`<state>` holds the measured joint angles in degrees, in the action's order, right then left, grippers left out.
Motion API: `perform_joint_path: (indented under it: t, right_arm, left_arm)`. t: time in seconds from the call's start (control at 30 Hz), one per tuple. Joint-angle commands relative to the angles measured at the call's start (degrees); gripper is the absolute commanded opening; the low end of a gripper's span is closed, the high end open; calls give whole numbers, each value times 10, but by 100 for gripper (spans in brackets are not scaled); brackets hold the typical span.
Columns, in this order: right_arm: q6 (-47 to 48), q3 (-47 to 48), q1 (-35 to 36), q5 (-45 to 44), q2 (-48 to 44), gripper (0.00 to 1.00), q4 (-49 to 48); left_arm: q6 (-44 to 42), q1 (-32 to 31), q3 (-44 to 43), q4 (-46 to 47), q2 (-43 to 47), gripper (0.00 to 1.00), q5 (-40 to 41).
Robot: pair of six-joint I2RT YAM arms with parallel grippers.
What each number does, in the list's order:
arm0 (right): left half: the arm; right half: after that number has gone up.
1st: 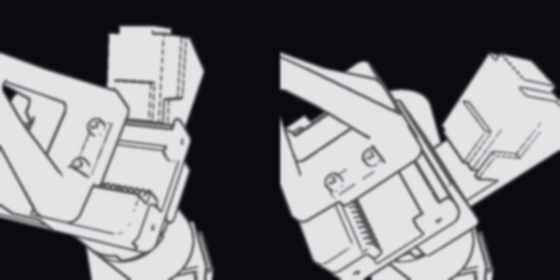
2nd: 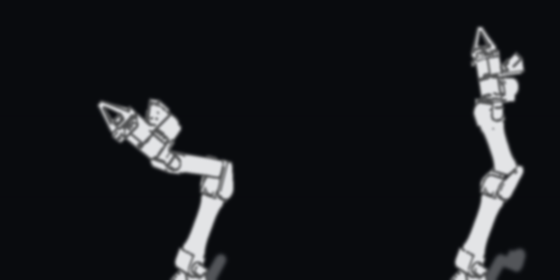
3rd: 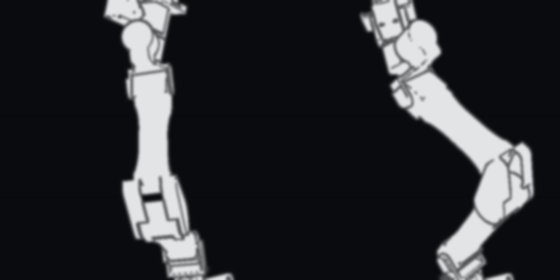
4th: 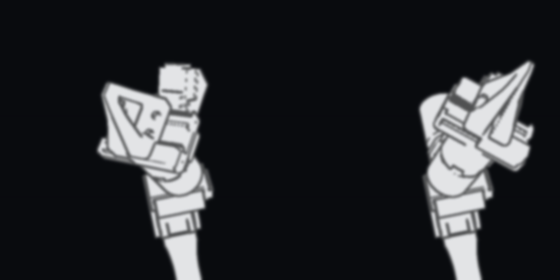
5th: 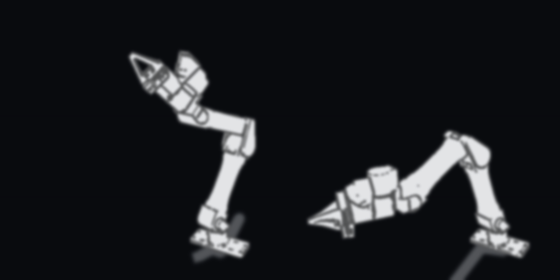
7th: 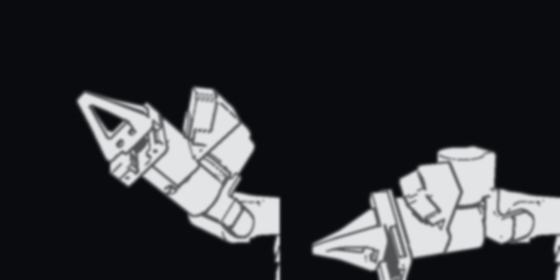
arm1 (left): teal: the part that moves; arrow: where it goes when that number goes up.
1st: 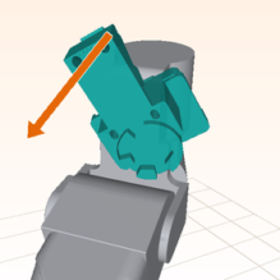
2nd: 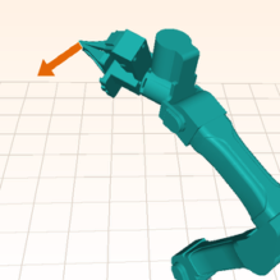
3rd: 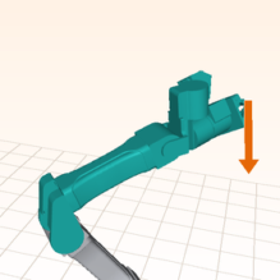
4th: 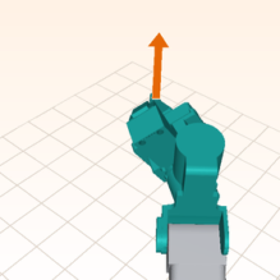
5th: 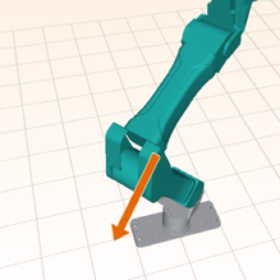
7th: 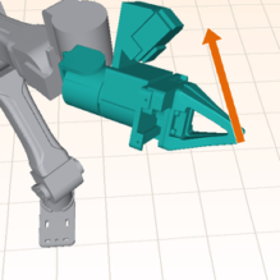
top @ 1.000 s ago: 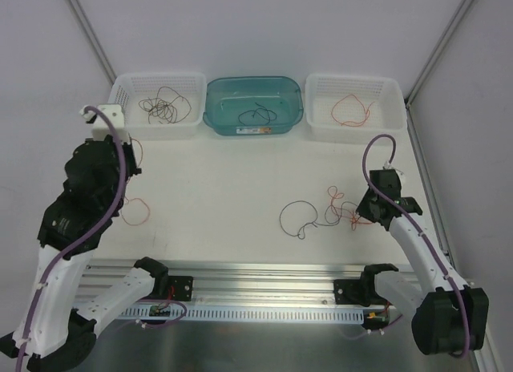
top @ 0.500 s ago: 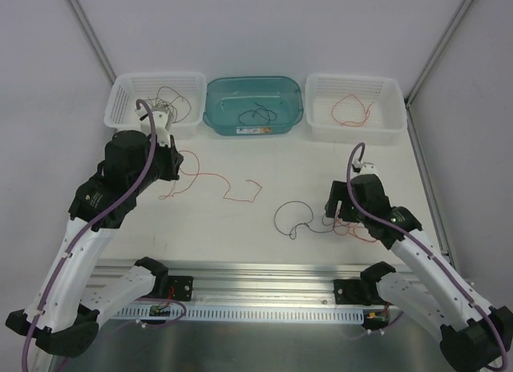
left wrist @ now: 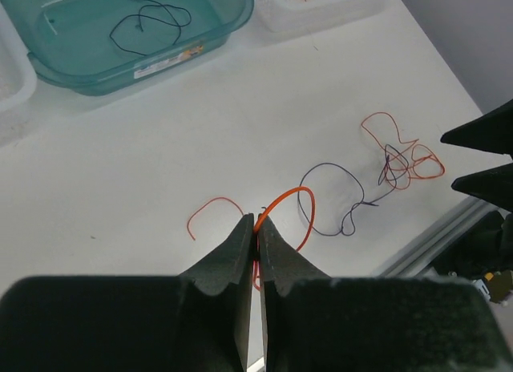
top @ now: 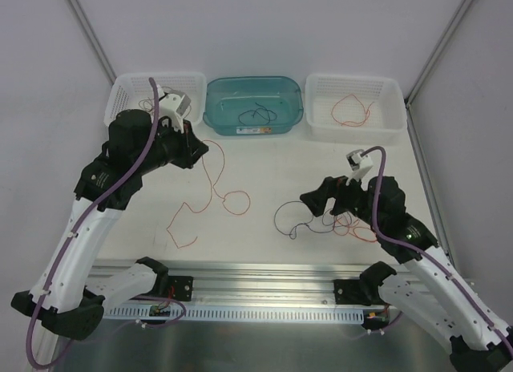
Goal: Untangle the cables
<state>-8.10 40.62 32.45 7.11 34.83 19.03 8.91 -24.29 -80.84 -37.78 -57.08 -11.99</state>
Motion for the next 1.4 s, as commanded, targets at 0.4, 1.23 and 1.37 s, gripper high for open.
perform_joint_path:
  t: [0.4,1.23,1.37]
  right_arm:
    - [65,139,219,39,320,100,-291]
    - [113,277,239,161,542,68,-398]
    - [115,278,239,170,553,44,-405]
  left_arm:
    - [-34,1,118,100,23,5,-29]
    - [-48,14,180,151,70,5,-67]
    - [-49,16,182,153,72,5,-71]
